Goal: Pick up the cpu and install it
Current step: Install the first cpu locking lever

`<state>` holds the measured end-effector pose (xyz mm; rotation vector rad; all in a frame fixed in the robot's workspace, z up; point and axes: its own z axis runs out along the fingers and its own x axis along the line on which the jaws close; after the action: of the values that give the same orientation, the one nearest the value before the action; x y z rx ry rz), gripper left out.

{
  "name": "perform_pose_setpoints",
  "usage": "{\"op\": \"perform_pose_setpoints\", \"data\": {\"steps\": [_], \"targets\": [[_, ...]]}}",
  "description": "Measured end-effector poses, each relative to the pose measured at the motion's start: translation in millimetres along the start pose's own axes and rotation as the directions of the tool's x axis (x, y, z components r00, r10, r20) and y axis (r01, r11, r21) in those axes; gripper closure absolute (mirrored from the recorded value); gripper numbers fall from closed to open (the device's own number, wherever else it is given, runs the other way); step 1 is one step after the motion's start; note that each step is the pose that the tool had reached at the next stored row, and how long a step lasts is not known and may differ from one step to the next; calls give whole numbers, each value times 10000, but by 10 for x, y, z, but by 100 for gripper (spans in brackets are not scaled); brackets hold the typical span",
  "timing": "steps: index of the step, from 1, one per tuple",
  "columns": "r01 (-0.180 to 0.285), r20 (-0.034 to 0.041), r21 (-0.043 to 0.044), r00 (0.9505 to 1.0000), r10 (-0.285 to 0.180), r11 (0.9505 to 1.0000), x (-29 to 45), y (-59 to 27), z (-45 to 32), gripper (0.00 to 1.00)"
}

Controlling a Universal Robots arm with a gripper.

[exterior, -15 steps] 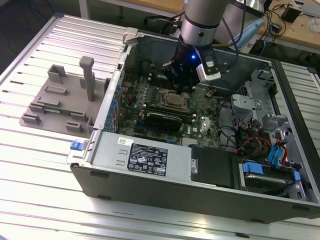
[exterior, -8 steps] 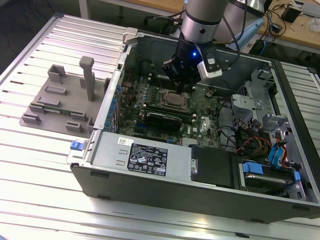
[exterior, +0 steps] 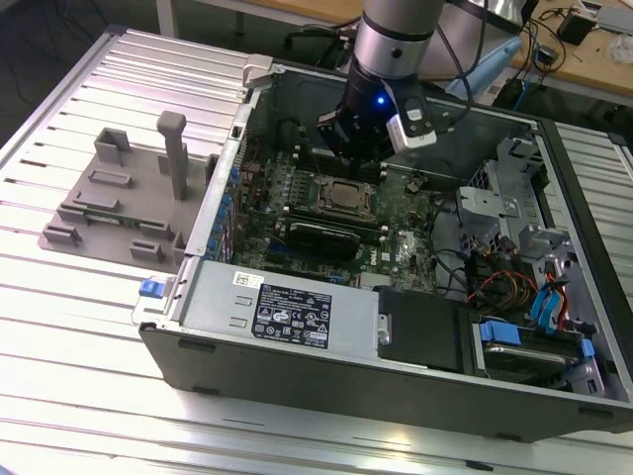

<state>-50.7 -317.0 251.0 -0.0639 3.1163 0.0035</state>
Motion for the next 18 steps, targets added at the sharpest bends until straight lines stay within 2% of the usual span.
{"op": "perform_pose_setpoints", "data": {"steps": [3,4,5,9,14,15,17,18], "targets": [[-1,6,0,10000,1,10000,101,5,-2,89],[-2,11,1,10000,2,10000,205,11,-4,89],[-2,14,0,10000,2,10000,278,15,-6,89],[-2,21,1,10000,2,10000,462,25,-10,89],[-2,19,9,10000,2,10000,472,25,-11,89],[-3,-38,2,10000,3,10000,472,26,-9,89],[-4,-393,-50,9992,2,10000,469,26,-5,89],[-5,-501,-71,9987,1,10000,468,26,-3,89]]}}
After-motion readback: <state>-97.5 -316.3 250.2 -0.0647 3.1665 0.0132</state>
